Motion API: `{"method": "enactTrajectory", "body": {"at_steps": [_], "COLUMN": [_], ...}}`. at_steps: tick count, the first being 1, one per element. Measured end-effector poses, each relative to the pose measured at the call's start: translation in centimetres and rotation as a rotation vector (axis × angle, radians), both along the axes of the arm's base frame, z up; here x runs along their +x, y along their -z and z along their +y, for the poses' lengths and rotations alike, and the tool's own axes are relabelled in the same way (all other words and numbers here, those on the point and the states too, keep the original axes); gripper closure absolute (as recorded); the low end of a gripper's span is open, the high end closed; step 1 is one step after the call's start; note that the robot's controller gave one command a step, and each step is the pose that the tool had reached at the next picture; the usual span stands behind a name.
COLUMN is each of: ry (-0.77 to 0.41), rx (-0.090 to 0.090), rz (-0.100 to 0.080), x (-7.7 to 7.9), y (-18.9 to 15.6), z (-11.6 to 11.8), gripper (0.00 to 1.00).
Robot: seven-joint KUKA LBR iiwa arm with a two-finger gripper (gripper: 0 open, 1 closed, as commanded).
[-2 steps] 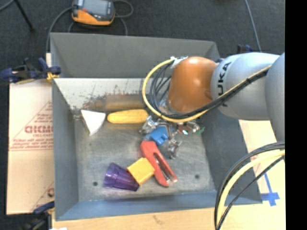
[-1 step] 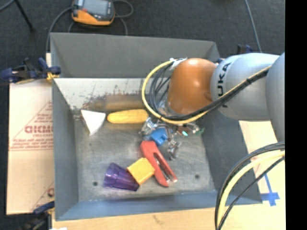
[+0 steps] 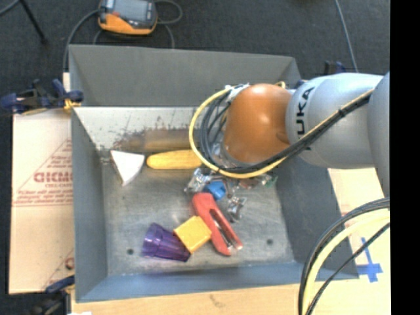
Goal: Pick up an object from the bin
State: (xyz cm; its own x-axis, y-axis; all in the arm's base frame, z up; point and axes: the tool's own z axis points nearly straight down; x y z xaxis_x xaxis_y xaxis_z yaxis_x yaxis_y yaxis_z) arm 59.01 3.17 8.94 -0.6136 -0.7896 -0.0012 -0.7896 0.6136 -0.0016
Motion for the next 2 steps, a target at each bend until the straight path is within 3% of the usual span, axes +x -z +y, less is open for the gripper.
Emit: {"method": "enactTrajectory", "body": {"at_steps": [1,2], "ry": [-0.253,-0.252], "rx": [0.004,0.005], "rz": [-0.014,-0.014], "x": [-2.86,-2.85], "y": [1.4,1.39], "z": [0.58,0.59], "gripper": [1.0,1.0]}}
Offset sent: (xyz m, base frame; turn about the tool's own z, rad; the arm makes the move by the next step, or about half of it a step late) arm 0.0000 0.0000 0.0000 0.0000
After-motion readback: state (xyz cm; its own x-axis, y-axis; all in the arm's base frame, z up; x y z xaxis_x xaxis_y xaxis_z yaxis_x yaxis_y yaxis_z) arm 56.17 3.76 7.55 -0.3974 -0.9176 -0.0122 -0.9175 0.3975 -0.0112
